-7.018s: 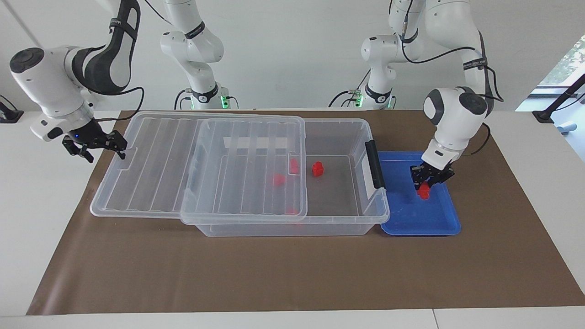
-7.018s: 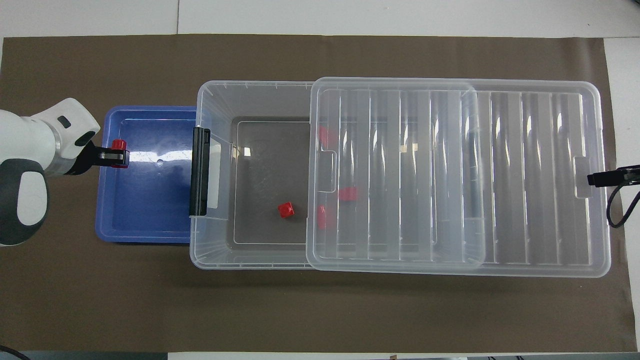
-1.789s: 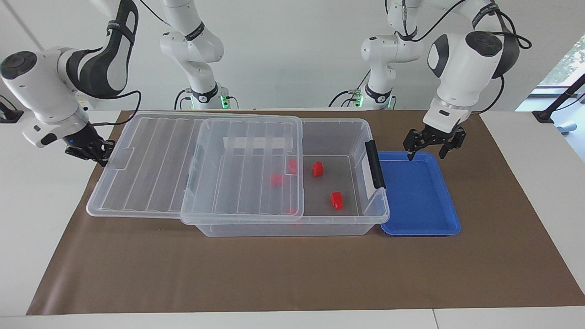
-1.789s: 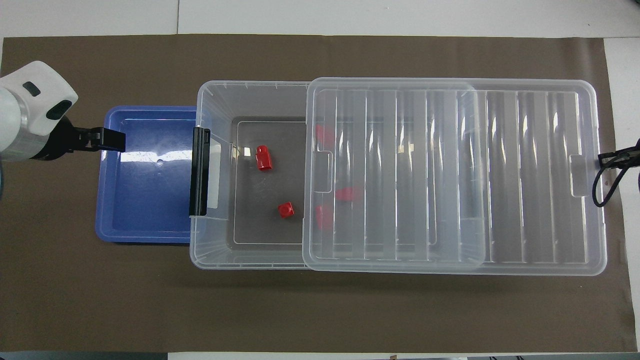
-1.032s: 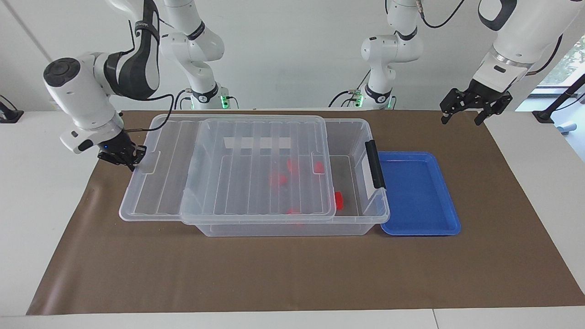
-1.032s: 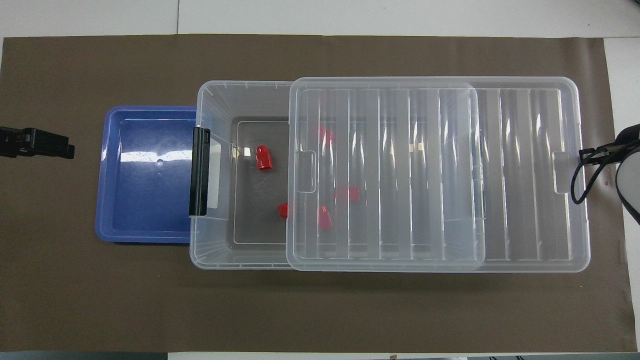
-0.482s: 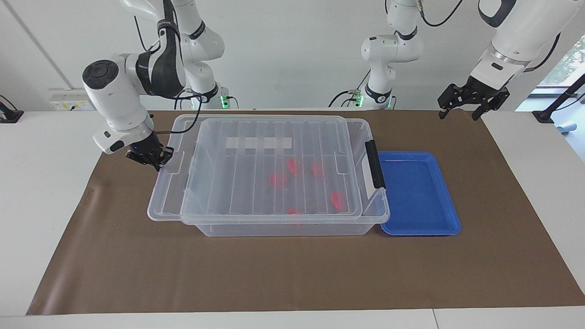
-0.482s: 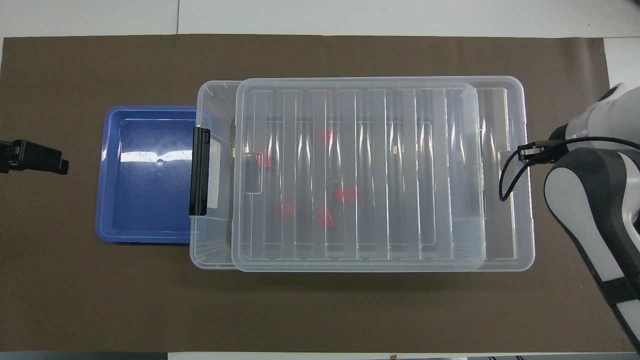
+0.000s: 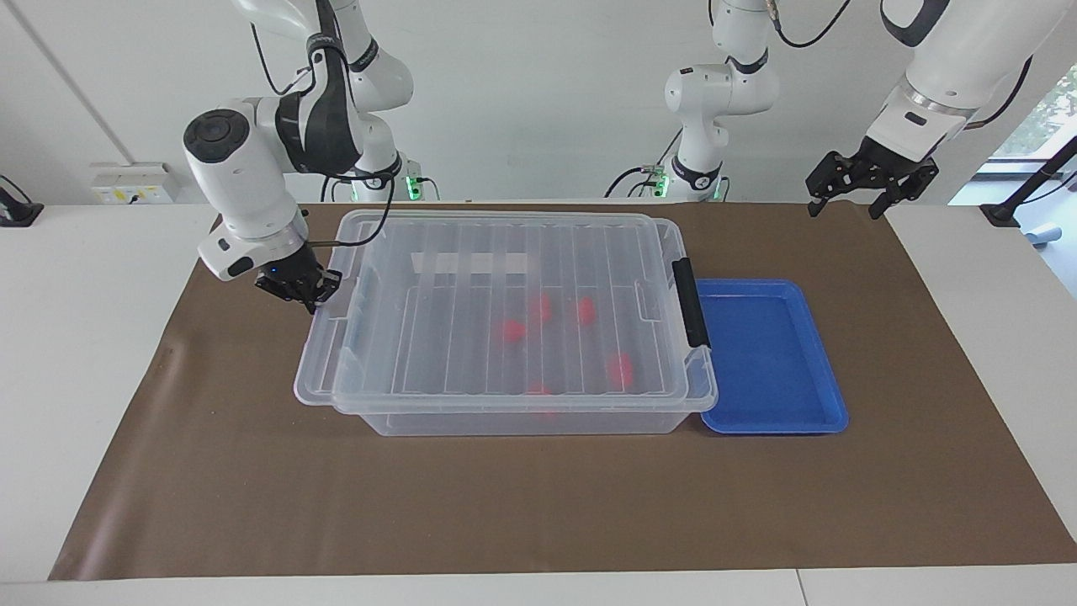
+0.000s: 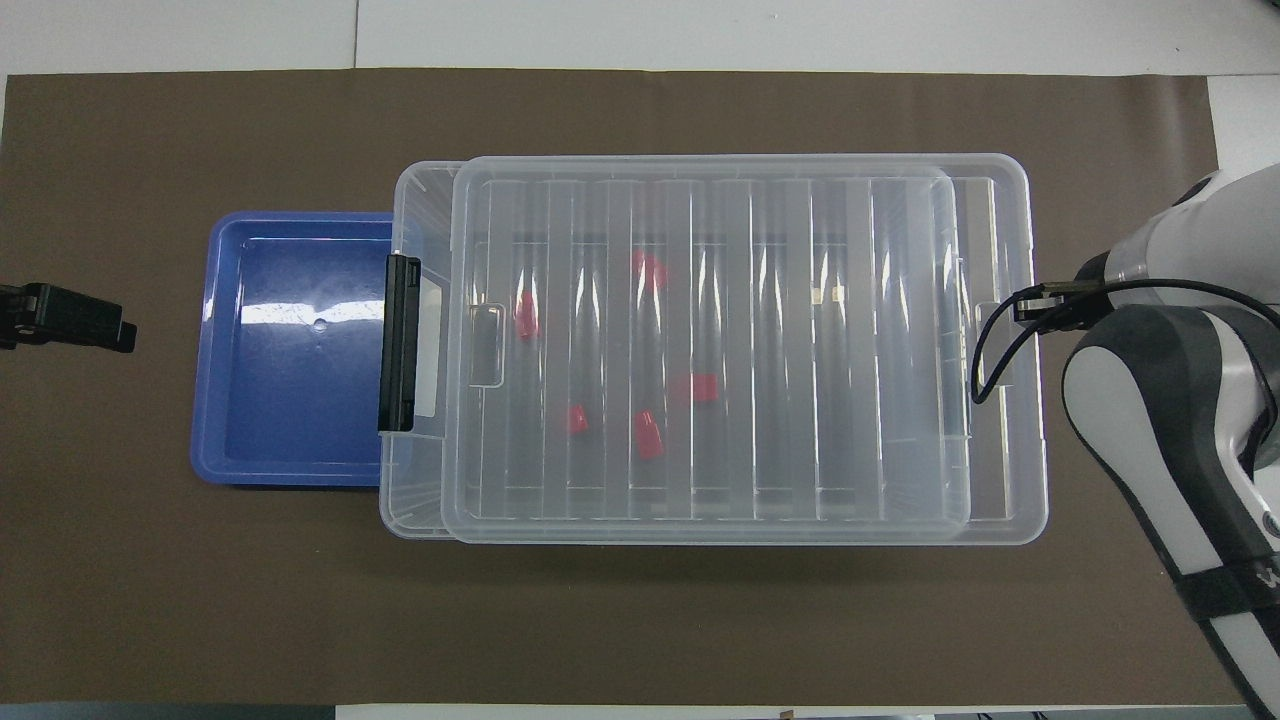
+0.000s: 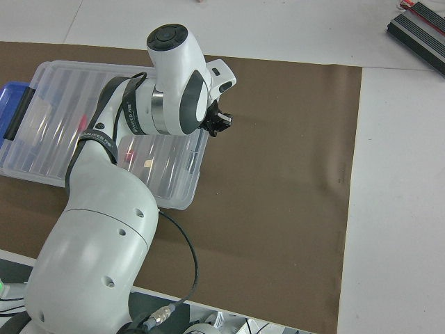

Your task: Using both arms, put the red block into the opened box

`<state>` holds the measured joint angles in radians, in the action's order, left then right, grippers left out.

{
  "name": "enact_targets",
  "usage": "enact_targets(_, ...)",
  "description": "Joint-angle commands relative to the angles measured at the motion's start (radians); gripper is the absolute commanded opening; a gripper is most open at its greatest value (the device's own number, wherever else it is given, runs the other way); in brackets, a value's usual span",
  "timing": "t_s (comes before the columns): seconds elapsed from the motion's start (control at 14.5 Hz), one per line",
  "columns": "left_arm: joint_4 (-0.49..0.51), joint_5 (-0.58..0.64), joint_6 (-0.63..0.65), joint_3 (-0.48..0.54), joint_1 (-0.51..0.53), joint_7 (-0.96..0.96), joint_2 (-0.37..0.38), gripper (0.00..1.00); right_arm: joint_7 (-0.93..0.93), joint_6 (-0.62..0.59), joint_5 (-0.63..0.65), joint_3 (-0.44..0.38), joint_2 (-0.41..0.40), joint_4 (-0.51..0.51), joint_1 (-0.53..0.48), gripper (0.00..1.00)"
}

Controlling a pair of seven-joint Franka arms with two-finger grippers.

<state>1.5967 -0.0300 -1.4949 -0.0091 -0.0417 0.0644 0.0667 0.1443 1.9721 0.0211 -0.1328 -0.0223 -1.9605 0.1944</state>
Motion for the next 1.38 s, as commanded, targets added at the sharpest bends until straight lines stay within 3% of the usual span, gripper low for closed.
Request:
enact_targets(0.0,0.009,-0.016,0.018,-0.005,0.013,0.009,0.028,1.00,0.050,0.016,-0.013,-0.001,0.024,-0.029,0.031,0.00)
enact_targets(0.55,0.009,-0.016,0.022,-0.005,0.013,0.009,0.062,1.00,0.055,0.002,-0.013,-0.001,0.021,-0.011,0.042,0.00)
enact_targets(0.83,0.009,-0.016,0.025,-0.005,0.013,0.009,0.079,1.00,0.041,-0.178,-0.013,-0.005,0.012,0.153,0.022,0.00)
enact_targets(1.03,0.009,-0.016,0.024,-0.005,0.013,0.009,0.093,1.00,0.044,-0.387,-0.010,-0.008,0.019,0.322,0.023,0.00)
enact_targets(1.24,0.009,-0.016,0.025,-0.005,0.013,0.009,0.099,1.00,0.040,-0.484,-0.004,-0.019,0.050,0.365,-0.002,0.00)
enact_targets(1.31,0.009,-0.016,0.025,-0.005,0.013,0.009,0.100,1.00,0.022,-0.513,-0.009,-0.019,0.059,0.355,-0.009,0.09)
